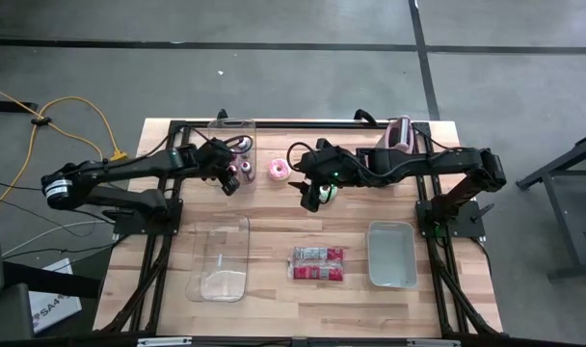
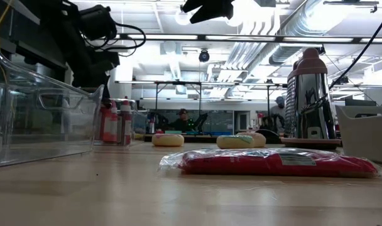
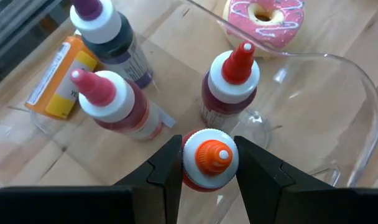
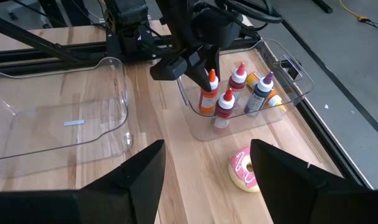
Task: Pick & Place Food Item
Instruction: Put the orange food coloring bottle into the top transparent bin
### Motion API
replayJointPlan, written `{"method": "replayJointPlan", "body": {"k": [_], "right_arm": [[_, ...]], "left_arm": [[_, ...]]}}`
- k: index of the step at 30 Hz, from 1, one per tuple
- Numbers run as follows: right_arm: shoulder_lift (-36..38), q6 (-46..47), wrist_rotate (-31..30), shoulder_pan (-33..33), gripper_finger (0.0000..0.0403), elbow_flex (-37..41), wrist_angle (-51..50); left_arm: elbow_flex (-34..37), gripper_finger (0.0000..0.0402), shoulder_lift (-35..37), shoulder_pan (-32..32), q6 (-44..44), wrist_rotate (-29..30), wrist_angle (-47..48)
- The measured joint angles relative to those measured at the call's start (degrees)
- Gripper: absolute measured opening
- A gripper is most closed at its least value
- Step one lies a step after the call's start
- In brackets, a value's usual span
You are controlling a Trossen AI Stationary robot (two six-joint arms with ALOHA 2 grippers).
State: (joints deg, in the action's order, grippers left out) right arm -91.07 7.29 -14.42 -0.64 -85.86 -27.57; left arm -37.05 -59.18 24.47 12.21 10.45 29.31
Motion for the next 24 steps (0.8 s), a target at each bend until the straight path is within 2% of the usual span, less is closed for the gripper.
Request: {"method": "replayJointPlan", "body": {"k": [7, 17, 24], "right_arm": [[0.0, 0.0, 0.0, 0.0, 0.0224, 0.0, 0.0], [0.0, 0.0, 0.0, 0.0, 0.0224, 0.0, 0.0], [0.0, 0.0, 0.0, 0.0, 0.0224, 0.0, 0.0]], "left_arm": [[0.0, 0.0118, -0.2, 0.0, 0.3, -0.7, 0.0], [0.0, 0.0156, -0.2, 0.0, 1.2, -0.6, 0.0], [0.0, 0.0160, -0.2, 0.0, 1.1, -0.6, 0.0]]}}
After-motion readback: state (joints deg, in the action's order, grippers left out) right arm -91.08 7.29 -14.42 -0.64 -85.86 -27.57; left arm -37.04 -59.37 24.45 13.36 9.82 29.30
